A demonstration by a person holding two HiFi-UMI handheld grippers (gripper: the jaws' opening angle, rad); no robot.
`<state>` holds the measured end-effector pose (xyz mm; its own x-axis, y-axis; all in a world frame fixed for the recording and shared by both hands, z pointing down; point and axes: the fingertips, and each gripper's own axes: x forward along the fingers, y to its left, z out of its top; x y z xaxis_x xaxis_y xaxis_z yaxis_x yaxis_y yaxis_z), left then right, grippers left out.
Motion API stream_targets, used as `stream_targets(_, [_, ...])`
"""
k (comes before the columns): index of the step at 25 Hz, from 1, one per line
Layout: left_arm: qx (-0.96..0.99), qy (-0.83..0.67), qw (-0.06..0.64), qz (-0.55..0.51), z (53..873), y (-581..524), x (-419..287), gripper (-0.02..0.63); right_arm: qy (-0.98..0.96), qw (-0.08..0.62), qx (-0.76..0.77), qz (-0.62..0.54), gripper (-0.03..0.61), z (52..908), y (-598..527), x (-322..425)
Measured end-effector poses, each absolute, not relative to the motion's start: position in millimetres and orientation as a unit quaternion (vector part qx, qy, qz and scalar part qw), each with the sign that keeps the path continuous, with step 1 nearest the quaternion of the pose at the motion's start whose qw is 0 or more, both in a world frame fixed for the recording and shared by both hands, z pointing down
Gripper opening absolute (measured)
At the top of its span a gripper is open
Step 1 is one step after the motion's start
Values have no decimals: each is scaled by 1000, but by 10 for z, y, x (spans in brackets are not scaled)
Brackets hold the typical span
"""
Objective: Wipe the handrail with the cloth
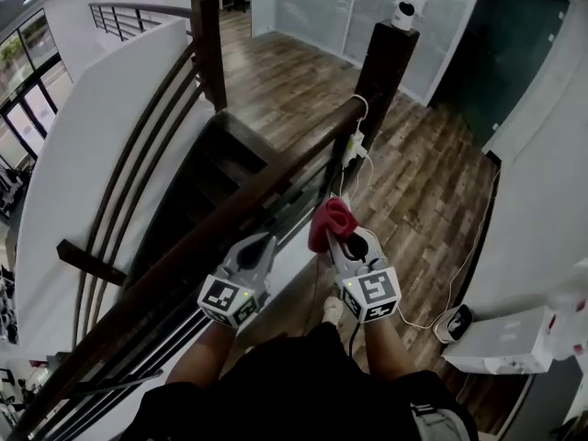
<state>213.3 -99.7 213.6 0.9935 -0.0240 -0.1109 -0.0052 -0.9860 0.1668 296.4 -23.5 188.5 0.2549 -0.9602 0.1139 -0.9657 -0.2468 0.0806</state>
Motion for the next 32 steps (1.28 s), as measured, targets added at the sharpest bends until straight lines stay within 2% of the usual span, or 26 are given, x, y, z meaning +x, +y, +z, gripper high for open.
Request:
stream_targets(8, [994, -43, 72, -68, 2137, -965, 3389, 0, -642, 70, 763, 10, 40, 1915, -234, 4229])
stream_targets(15, [995, -54, 74, -51, 2178, -940, 4218, 0, -662, 68, 745, 32, 41, 2001, -318, 5077])
stream_targets(20, [996, -49, 76, -21, 2273, -1063, 4442, 0, -650, 64, 755, 55, 40, 2152, -555, 5358])
stream_targets(32, [993, -70, 81, 45, 3048, -1258, 4696, 0, -653, 112, 737, 132, 40, 3174, -1028, 5509])
